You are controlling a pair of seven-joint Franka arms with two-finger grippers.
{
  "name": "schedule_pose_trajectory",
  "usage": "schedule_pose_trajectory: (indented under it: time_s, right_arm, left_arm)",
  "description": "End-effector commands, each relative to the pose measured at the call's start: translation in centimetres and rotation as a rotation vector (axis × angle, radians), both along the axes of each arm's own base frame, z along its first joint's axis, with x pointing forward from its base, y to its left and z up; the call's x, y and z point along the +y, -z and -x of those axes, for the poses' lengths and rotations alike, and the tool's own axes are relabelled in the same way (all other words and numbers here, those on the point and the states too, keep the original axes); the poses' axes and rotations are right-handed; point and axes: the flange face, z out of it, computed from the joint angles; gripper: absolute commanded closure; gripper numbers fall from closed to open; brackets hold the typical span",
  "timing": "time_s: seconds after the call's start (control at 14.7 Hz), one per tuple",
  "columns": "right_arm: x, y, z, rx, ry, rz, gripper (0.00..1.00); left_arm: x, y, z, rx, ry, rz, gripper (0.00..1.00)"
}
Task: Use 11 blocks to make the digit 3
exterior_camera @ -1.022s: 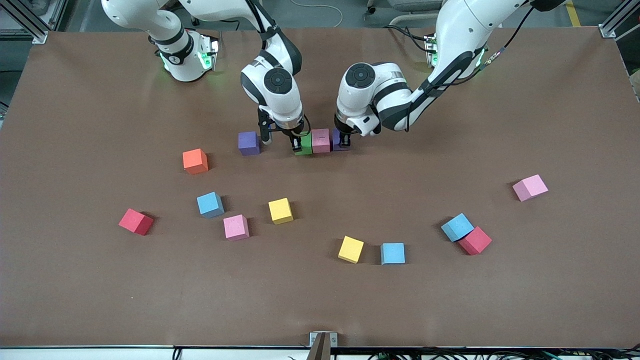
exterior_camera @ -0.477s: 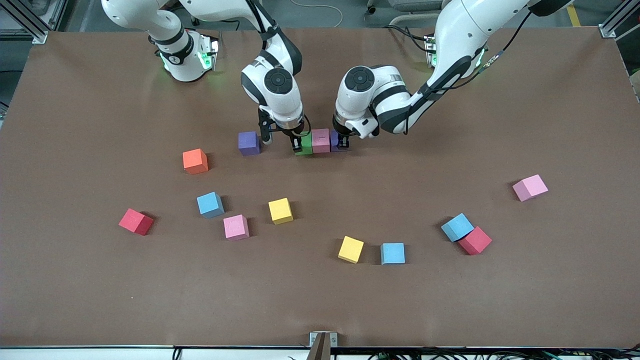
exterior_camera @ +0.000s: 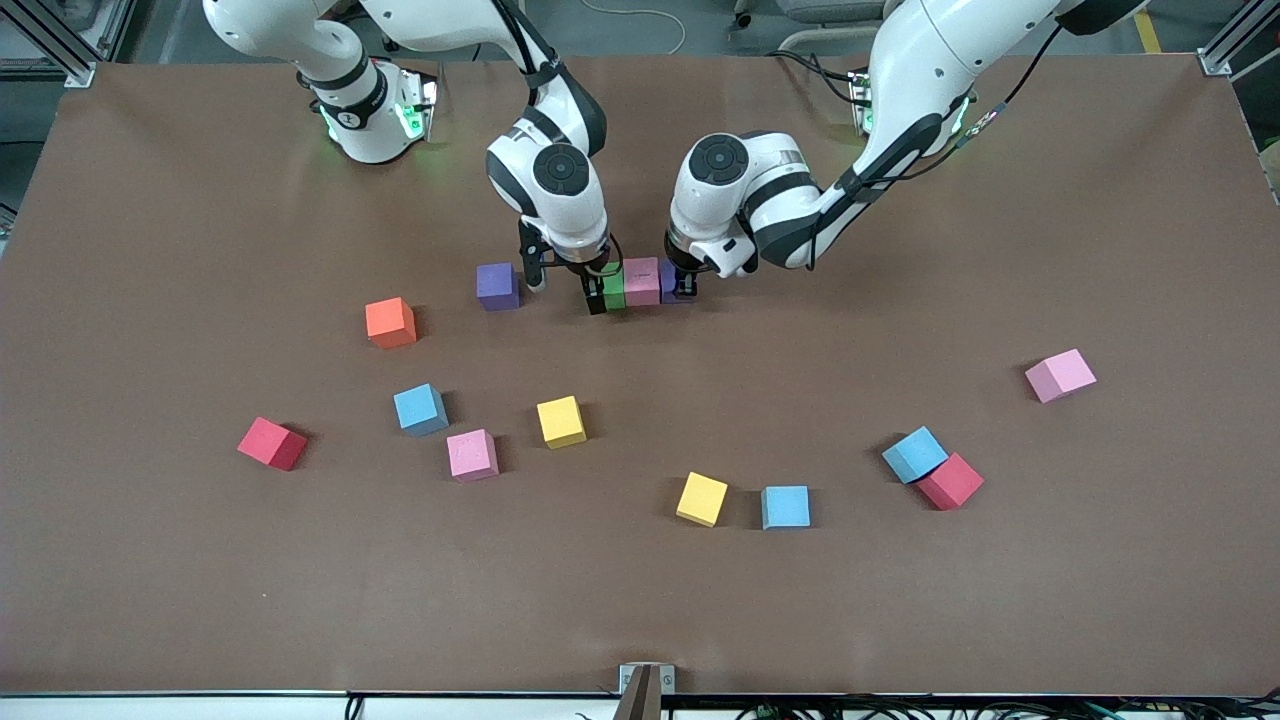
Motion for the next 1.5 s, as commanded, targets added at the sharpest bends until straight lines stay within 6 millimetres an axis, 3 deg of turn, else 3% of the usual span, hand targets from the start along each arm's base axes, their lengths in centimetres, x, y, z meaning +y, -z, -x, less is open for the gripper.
schedule_pose_trajectory:
  time_s: [0.0,0.2,0.34,0.41,0.55,0.61,0.95,1.23,1.43]
  right_arm:
    - [0.2,-0.4,0.0,0.013,0.020,0.001,0.00]
    - [0.1,-1.5,0.0,0.028,0.014,0.010,0.00]
    - [0.0,-2.5,-0.2,0.026,0.015,0.005,0.00]
    - [-0.3,-3.3,-0.7,0.020,0.008,-0.004,0.00]
    - [-1.9,-5.9,-2.1,0.034,-0.064,-0.004,0.00]
    - [-2.7,-7.3,-2.7,0.039,-0.130,-0.008,0.00]
    - [-5.9,-10.6,-3.5,0.055,-0.541,-0.022,0.00]
    - [-10.3,-10.8,-3.0,0.056,-0.898,-0.051,0.00]
    - [-12.2,-10.1,-2.4,0.057,-1.044,-0.062,0.00]
  left_arm:
    - [-1.2,0.1,1.1,-0.024,-0.161,-0.010,0.69]
    - [-1.2,0.2,1.1,-0.024,-0.157,-0.012,0.67]
    - [-1.2,0.2,1.1,-0.024,-0.155,-0.013,0.56]
    - [-1.2,0.2,1.1,-0.024,-0.155,-0.013,0.46]
    - [-1.2,0.2,1.0,-0.027,-0.149,-0.014,0.11]
    - [-1.3,0.0,0.9,-0.033,-0.143,-0.012,0.00]
    - [-1.4,-1.3,-0.1,-0.065,-0.138,-0.067,0.00]
    - [-2.0,-4.2,-1.8,-0.112,-0.101,-0.092,0.00]
    - [-3.1,-7.1,-2.8,-0.137,-0.081,-0.108,0.00]
